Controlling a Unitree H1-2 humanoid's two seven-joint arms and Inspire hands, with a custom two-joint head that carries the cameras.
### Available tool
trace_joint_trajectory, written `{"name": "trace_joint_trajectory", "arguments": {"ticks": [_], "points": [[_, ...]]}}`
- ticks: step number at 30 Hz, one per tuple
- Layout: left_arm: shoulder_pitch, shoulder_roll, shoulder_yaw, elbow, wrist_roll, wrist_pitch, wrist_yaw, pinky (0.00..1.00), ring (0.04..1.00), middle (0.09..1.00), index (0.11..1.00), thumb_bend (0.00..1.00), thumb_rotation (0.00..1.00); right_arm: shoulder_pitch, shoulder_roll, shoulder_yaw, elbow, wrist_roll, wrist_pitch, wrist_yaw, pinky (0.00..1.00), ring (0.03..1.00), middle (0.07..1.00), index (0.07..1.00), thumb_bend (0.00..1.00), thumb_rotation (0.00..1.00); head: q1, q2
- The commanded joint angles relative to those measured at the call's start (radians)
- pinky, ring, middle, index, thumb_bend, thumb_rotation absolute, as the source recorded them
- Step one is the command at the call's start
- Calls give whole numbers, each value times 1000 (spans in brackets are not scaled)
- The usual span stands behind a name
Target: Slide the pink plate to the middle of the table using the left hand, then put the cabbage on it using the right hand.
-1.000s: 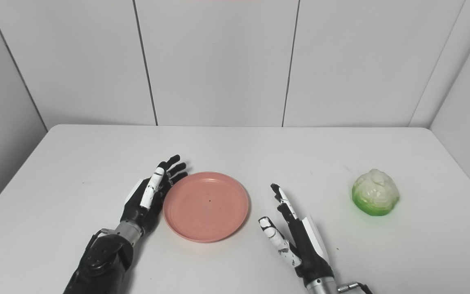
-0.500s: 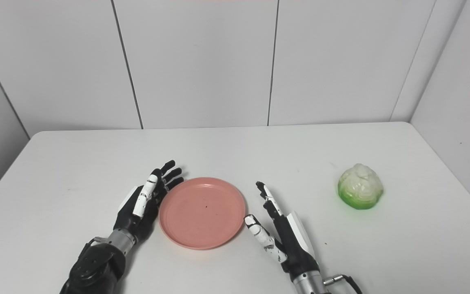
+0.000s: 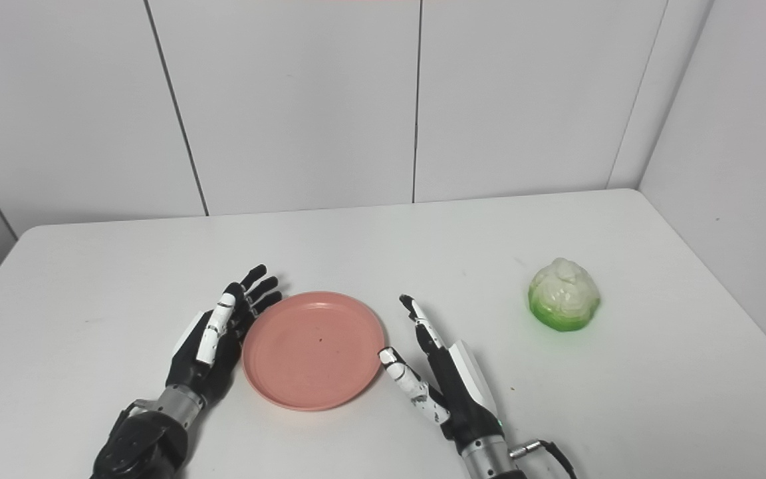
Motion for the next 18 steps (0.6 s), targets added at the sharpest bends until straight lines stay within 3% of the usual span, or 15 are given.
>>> {"name": "trace_joint_trajectory", "arguments": {"ticks": [1, 7, 12, 16, 18], "points": [[19, -2, 4, 59, 3, 26, -2, 901, 906, 920, 910, 482, 1000, -45, -17, -8, -59, -14, 17, 4, 896, 926, 935, 943, 339, 1000, -13, -1], [6, -3, 15, 104, 3, -9, -15, 874, 893, 910, 900, 497, 1000, -91, -35, -28, -119, -27, 41, 2, 848, 907, 920, 929, 394, 1000, -43, -8], [3, 1, 28, 123, -5, -15, -31, 868, 890, 906, 897, 491, 1000, -135, -68, -38, -154, -100, 53, -3, 854, 898, 919, 921, 522, 1000, -100, -12], [8, 10, 38, 120, -10, -14, -46, 879, 892, 908, 900, 499, 1000, -163, -76, -58, -172, -147, 63, -19, 810, 882, 912, 907, 616, 871, -140, -8], [7, 14, 46, 126, -18, -15, -57, 880, 892, 908, 900, 499, 1000, -175, -77, -70, -177, -170, 65, -30, 803, 876, 908, 903, 641, 855, -155, -4]]}}
